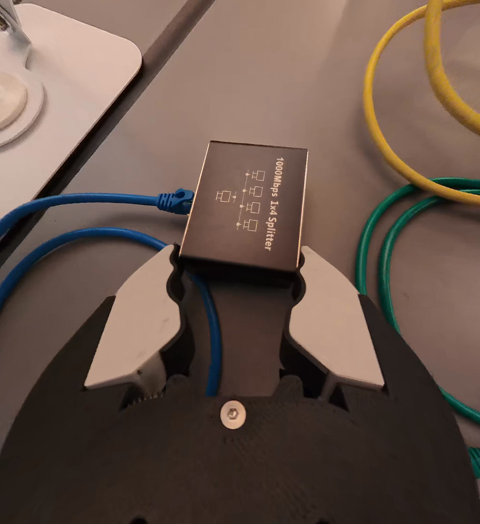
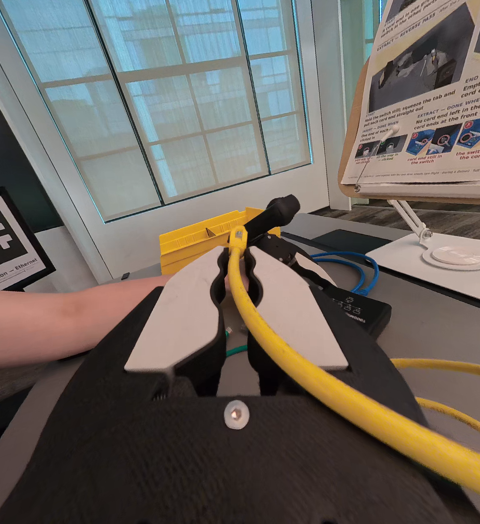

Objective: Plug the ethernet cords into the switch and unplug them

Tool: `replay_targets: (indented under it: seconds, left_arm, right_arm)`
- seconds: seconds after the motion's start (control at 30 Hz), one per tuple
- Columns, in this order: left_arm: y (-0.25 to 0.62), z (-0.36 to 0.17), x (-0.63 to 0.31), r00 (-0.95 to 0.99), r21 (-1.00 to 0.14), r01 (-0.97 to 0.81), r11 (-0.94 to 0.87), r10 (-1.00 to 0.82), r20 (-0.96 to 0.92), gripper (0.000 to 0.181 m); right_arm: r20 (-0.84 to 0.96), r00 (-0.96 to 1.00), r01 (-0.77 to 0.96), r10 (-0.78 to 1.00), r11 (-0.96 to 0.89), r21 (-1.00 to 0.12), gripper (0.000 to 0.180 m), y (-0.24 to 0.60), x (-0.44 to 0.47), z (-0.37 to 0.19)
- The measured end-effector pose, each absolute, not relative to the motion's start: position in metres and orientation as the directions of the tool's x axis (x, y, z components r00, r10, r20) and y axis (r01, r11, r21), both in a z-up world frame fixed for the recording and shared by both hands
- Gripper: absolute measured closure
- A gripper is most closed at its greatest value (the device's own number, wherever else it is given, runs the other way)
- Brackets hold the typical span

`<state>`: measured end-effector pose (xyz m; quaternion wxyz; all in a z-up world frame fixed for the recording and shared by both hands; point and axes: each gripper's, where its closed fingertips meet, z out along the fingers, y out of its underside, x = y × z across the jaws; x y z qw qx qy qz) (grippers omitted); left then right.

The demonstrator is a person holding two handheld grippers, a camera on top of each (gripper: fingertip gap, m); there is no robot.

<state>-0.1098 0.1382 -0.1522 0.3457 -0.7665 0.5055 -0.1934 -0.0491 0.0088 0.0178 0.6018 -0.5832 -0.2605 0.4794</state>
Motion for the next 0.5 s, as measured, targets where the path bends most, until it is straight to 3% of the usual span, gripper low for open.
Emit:
replay_targets:
  seconds: [0.5]
  left_arm:
    - [0.100, -0.119, -0.103, 0.511, -0.601, -0.336, -0.725, -0.677, 0.530, 0.106]
  right_arm:
    - [-0.136, 0.692, 0.078, 0.709, -0.261, -0.962, 0.168, 0.044, -0.040, -0.058]
